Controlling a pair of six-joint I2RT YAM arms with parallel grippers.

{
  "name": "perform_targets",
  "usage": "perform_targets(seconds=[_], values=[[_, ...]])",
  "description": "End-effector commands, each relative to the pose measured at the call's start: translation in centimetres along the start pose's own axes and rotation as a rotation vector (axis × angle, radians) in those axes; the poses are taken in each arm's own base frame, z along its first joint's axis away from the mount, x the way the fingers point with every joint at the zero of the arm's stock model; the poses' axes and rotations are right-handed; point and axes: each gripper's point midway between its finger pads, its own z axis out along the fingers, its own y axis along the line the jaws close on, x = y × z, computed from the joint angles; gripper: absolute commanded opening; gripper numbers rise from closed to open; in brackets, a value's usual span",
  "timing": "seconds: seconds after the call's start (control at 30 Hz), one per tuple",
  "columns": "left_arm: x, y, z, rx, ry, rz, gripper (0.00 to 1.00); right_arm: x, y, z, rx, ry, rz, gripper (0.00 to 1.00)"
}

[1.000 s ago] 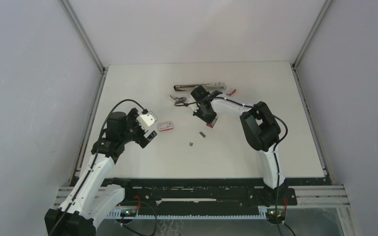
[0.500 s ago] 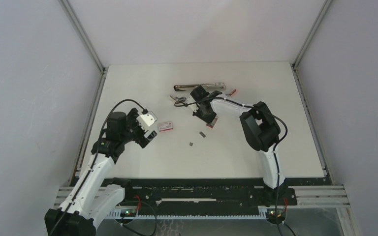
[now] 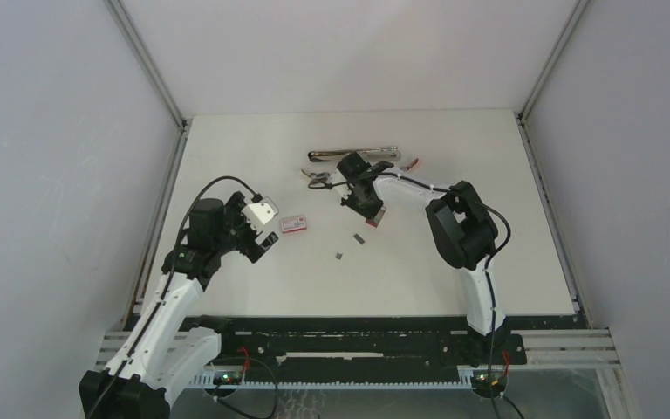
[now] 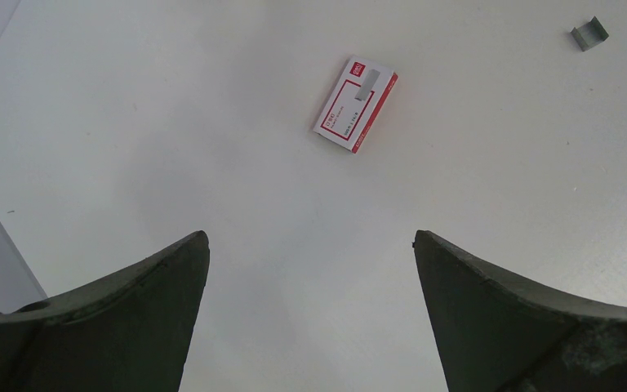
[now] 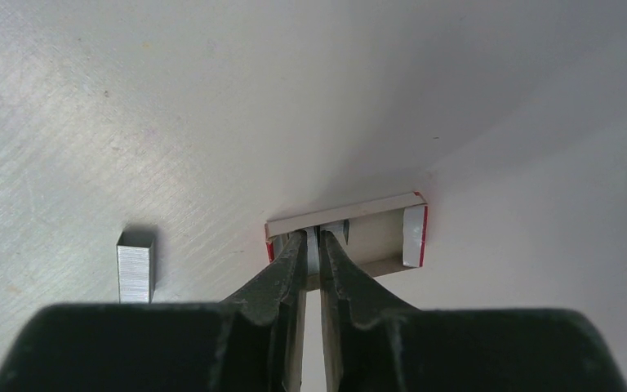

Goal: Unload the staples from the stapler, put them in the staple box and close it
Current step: Adjust the staple in the staple box.

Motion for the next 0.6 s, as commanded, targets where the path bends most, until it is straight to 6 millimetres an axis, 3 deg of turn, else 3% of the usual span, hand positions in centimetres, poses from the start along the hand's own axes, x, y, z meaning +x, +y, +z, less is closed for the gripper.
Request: perform_targets(seconds=[0.0,0.37,0.57], values=[[-0.1,0.3,0.1,-0.020,-0.021,0.002,0.99,-2.3,-0.5,-3.7,0.028,-0.102,0.020,0.10],[-0.1,0.3,0.1,-0.020,-0.019,0.002,1.00,-3.0,-0.6,-6.2,0.064,-0.140,0.007,0.11],[-0.1,0.4,0.1,-0.023,-0.017,0.001,1.00,-3.5,3.0,-7.4,-0.025,-0.181,-0.049,0.13]])
